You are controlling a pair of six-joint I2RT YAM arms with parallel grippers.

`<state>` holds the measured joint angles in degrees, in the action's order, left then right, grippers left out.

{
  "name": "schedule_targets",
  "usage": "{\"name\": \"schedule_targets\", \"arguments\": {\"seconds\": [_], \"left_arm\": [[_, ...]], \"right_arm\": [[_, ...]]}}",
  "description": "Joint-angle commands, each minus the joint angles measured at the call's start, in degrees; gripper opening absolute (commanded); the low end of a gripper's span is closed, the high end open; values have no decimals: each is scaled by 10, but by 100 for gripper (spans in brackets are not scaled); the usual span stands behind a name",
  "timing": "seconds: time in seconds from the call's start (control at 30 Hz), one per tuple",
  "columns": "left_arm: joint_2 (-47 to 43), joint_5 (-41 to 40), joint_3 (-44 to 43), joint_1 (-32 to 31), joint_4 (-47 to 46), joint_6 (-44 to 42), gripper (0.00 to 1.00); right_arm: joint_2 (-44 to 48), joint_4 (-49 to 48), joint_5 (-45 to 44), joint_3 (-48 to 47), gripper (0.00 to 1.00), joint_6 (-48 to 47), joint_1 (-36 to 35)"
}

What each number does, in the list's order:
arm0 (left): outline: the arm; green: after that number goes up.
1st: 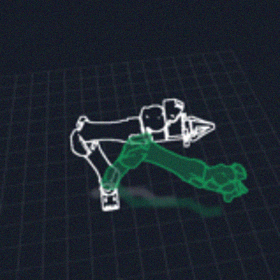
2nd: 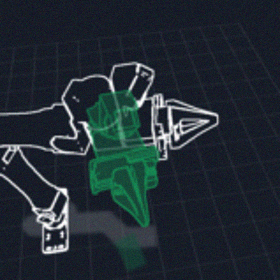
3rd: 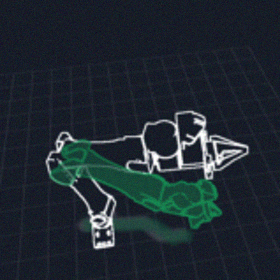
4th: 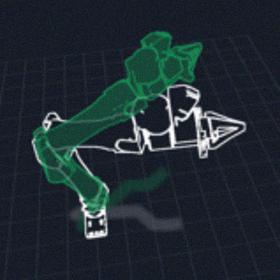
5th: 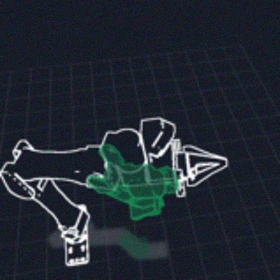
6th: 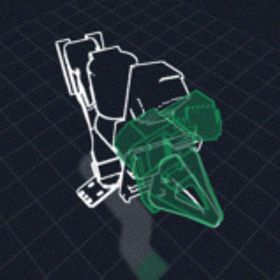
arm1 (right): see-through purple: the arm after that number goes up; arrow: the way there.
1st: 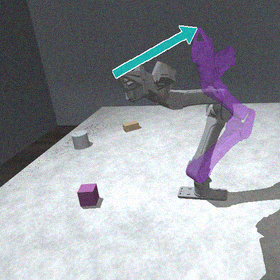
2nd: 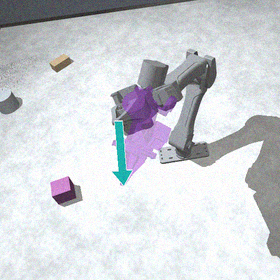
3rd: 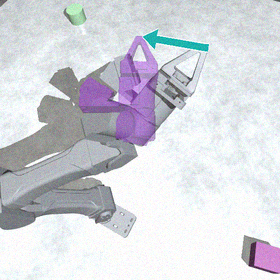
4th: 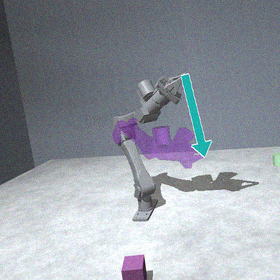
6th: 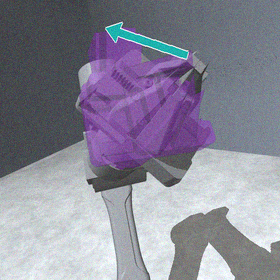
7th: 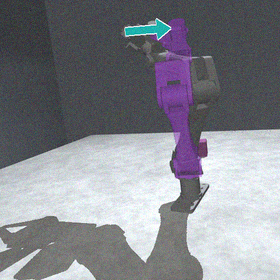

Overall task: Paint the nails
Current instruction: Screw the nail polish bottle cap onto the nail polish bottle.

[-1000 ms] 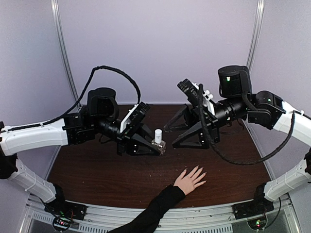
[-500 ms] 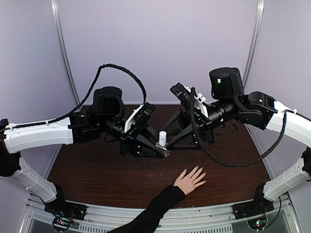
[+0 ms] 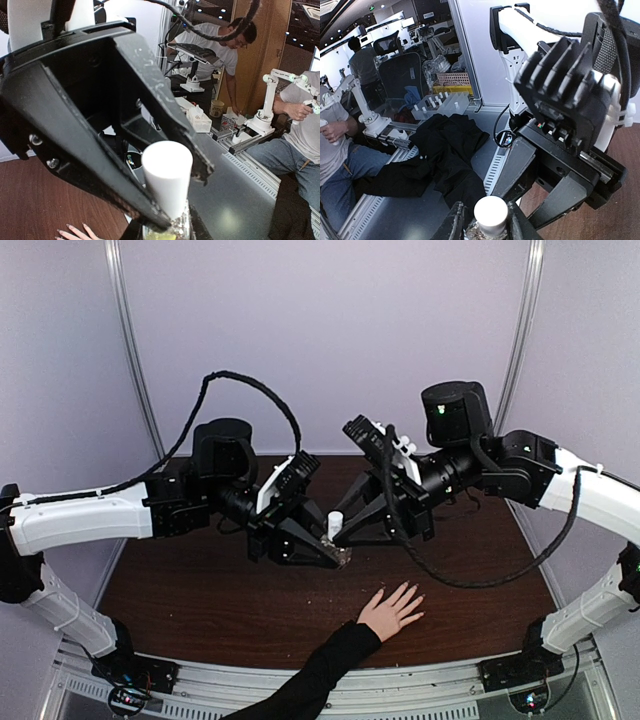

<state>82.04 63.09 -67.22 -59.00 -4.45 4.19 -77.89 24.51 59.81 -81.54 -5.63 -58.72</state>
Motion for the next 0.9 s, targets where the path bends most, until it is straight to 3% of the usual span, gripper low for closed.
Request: {"name": "schedule_targets", "arguments": {"seconds": [0.0, 0.33, 0.87], "left_arm": [[-4, 1, -12, -2, -35, 6, 0], [-29, -75, 5, -1, -39, 2, 0], [-86, -354, 28, 6, -19, -23, 0]], "right_arm": [[-1, -4, 11, -12, 23, -8, -4], [0, 37, -25, -14, 16, -35, -7], [-23, 80, -154, -17, 15, -45, -9]]}}
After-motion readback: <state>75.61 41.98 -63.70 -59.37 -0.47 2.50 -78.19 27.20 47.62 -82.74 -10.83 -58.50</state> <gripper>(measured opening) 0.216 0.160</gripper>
